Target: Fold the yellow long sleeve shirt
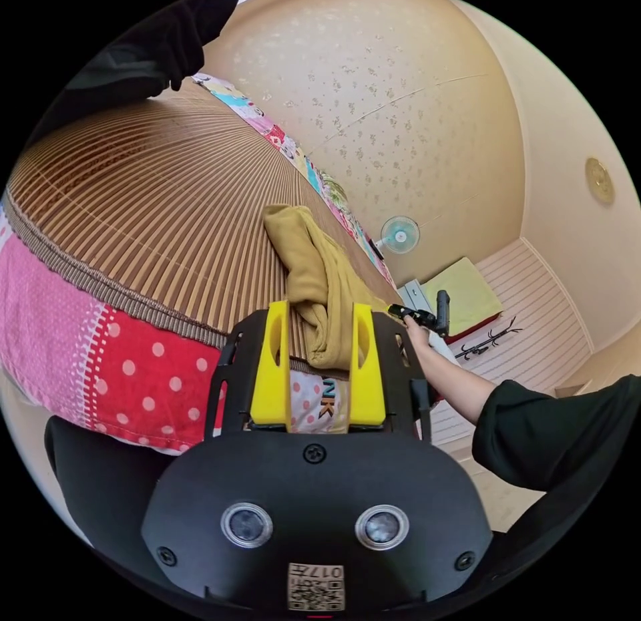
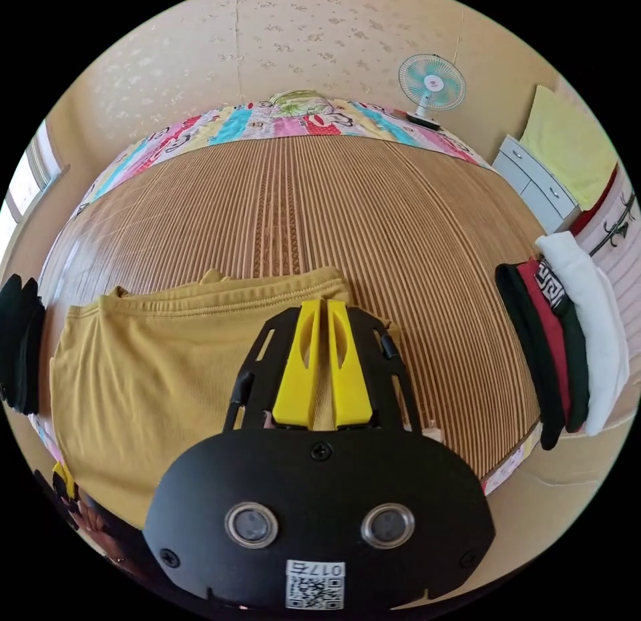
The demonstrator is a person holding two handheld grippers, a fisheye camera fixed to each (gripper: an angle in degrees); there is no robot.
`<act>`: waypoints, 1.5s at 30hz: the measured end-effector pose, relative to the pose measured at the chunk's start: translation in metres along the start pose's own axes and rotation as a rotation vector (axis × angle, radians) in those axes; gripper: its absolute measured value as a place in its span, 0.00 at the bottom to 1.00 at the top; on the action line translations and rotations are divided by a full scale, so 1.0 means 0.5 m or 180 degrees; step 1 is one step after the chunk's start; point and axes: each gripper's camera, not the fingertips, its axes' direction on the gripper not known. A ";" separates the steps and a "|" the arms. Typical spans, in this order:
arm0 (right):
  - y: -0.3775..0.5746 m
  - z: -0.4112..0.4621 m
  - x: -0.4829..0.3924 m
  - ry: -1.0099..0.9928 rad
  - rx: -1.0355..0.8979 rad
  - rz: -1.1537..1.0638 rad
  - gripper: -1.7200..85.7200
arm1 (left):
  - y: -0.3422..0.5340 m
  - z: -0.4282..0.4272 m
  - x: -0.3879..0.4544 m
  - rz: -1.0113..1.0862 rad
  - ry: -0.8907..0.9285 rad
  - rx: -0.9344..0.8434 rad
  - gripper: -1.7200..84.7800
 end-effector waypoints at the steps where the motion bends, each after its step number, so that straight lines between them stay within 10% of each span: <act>1: 0.009 -0.010 -0.009 0.0241 0.0213 0.0067 0.05 | -0.003 -0.002 -0.003 -0.0023 0.0026 0.0002 0.17; 12: -0.007 0.025 -0.029 0.0391 -0.0177 0.0027 0.06 | -0.016 -0.017 0.010 -0.0167 0.0088 -0.0139 0.19; 18: 0.095 -0.172 -0.116 -0.0379 0.0333 -0.0595 0.10 | -0.016 0.003 0.015 -0.0279 0.0168 -0.0385 0.15; 27: 0.205 -0.321 -0.481 -0.1934 -0.1119 -0.2039 0.20 | -0.016 0.009 0.016 -0.0255 0.0393 -0.0406 0.10; 45: 0.348 -0.317 -0.851 0.0842 -0.1520 -0.3624 0.17 | -0.005 -0.048 0.112 0.0393 0.0442 -0.0231 0.09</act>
